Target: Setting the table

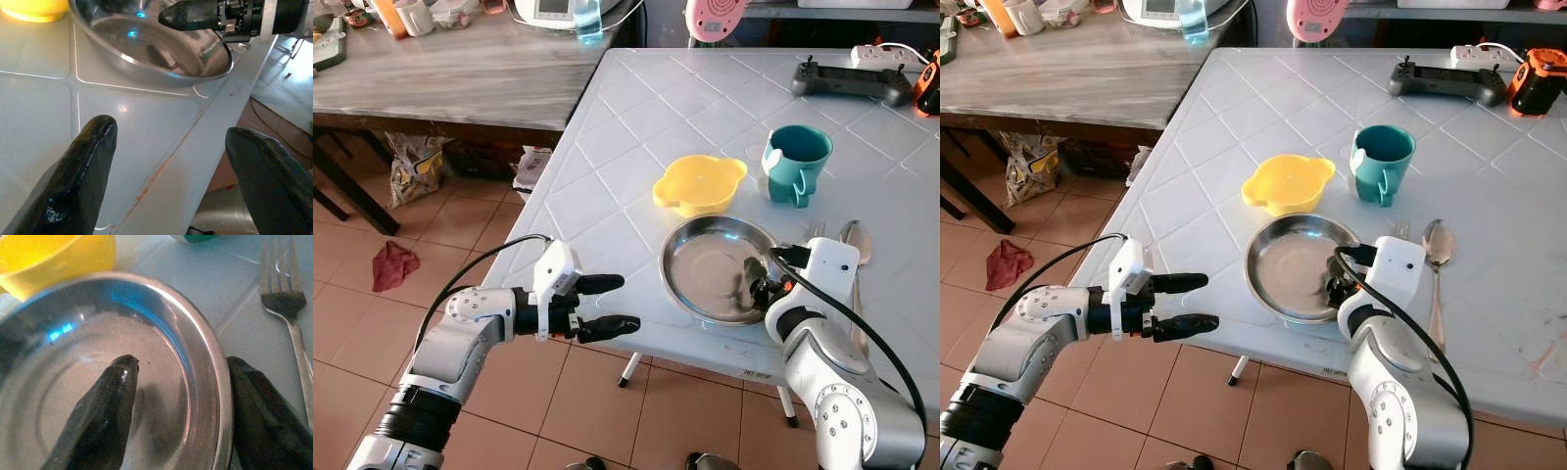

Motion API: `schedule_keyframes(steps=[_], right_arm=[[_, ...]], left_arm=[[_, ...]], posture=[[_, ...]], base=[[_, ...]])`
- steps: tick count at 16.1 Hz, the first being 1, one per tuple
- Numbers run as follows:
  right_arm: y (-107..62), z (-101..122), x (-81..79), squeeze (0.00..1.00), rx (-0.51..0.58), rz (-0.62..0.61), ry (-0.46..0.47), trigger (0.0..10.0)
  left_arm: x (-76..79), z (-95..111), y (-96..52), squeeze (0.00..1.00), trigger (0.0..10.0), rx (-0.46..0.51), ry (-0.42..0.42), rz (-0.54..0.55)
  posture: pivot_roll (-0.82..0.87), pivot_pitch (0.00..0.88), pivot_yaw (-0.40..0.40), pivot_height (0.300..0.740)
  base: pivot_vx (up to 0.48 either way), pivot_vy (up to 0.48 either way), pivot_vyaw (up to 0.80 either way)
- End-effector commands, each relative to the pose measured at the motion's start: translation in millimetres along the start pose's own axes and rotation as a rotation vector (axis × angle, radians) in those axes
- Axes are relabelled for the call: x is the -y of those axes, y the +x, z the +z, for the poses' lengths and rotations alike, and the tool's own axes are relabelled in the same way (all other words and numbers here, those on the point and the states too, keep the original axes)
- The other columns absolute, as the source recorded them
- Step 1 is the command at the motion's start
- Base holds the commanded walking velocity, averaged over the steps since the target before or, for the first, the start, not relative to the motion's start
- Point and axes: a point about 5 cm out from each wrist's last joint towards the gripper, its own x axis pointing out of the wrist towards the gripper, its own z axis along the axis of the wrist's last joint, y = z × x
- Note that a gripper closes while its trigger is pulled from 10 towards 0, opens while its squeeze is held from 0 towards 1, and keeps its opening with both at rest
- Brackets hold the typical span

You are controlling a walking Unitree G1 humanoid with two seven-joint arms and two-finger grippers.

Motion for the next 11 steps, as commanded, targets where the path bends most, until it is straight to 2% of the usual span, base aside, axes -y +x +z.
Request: schedule_keyframes(steps=[1, 2, 3, 4, 5, 6, 11], right_arm=[[-4.2, -10.9, -17.3, 1.00, -0.049, 0.026, 0.138, 10.0], [-4.3, -9.9, -19.3, 1.00, -0.047, 0.035, 0.155, 10.0], [-4.1, -9.4, -20.6, 0.95, -0.048, 0.043, 0.162, 10.0], [-3.9, -9.4, -21.5, 0.31, -0.052, 0.043, 0.181, 10.0], [-3.6, -8.9, -22.8, 0.00, -0.052, 0.052, 0.196, 10.0], [-3.5, -9.7, -24.0, 0.00, -0.060, 0.053, 0.231, 0.0], [-4.1, -9.9, -27.8, 0.00, -0.080, 0.068, 0.287, 0.0]], left_arm=[[1.9, 0.0, -2.0, 0.00, 10.0, -0.008, 0.004, -0.006], [1.8, 0.9, -1.8, 0.00, 10.0, -0.006, 0.003, -0.006], [1.7, 0.7, -1.9, 0.00, 10.0, -0.007, 0.001, -0.005], [2.5, 0.3, -2.0, 0.00, 10.0, -0.008, -0.001, -0.008], [5.5, -0.7, -1.5, 0.00, 10.0, -0.011, -0.005, -0.018], [7.8, -1.5, -1.0, 0.00, 10.0, -0.012, -0.006, -0.025], [5.5, -1.2, 0.1, 0.00, 10.0, -0.004, -0.009, -0.014]], posture=[[-0.06, 0.189, 0.108, 0.740], [-0.06, 0.189, 0.108, 0.740], [-0.06, 0.189, 0.110, 0.740], [-0.06, 0.190, 0.112, 0.740], [-0.06, 0.190, 0.112, 0.740], [-0.06, 0.190, 0.112, 0.740], [-0.06, 0.189, 0.111, 0.740]], base=[[0.000, 0.000, 0.00], [0.000, 0.000, 0.00], [0.000, 0.000, 0.00], [0.000, 0.000, 0.00], [0.000, 0.000, 0.00], [0.000, 0.000, 0.00], [0.000, 0.000, 0.00]])
